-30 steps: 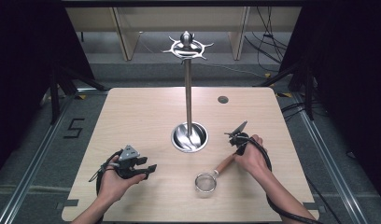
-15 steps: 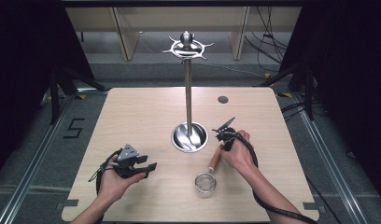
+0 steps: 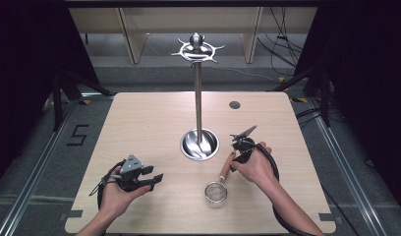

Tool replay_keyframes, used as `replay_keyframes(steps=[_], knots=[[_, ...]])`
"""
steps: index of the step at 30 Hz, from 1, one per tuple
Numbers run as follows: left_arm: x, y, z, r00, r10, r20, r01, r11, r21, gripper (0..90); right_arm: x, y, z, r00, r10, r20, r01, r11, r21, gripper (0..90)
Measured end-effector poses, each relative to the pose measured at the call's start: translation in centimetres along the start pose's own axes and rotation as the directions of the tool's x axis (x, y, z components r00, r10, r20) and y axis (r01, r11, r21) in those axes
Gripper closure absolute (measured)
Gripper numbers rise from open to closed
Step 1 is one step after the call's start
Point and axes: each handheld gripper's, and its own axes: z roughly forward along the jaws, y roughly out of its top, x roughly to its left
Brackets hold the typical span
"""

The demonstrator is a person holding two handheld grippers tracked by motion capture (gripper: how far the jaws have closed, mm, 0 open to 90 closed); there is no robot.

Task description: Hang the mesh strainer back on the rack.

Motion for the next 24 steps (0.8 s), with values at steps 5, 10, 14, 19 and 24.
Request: replay_keyframes(steps=[5, 10, 14, 19, 24], knots=[[0.1, 0.3, -0.4, 0.9999, 0.007, -0.015, -0.007, 1.0000, -0.007, 47.9, 1.2, -0.3, 0.0, 0.9987, 0.045, 0.027, -0.045, 0.999, 0.009, 41.1], [-0.2, 0.6, 0.2, 0.9994, 0.033, -0.014, -0.033, 0.9995, 0.005, 47.9, 2.9, -0.1, -0.3, 0.9936, 0.113, -0.005, -0.113, 0.993, 0.039, 40.6], [-0.1, 0.4, 0.3, 0.9994, 0.033, -0.009, -0.033, 0.9993, 0.017, 47.9, 3.3, 0.0, 0.1, 0.9942, 0.107, -0.015, -0.106, 0.993, 0.053, 41.3], [0.2, 0.2, 0.1, 0.9986, 0.035, -0.040, -0.034, 0.9994, 0.010, 47.9, 3.9, 0.7, 0.9, 0.9928, 0.119, -0.016, -0.118, 0.993, 0.018, 41.6], [0.2, 0.2, 0.0, 0.9992, 0.030, -0.028, -0.029, 0.9992, 0.026, 47.9, 3.7, 0.9, 1.8, 0.9911, 0.129, -0.034, -0.126, 0.989, 0.072, 42.2]])
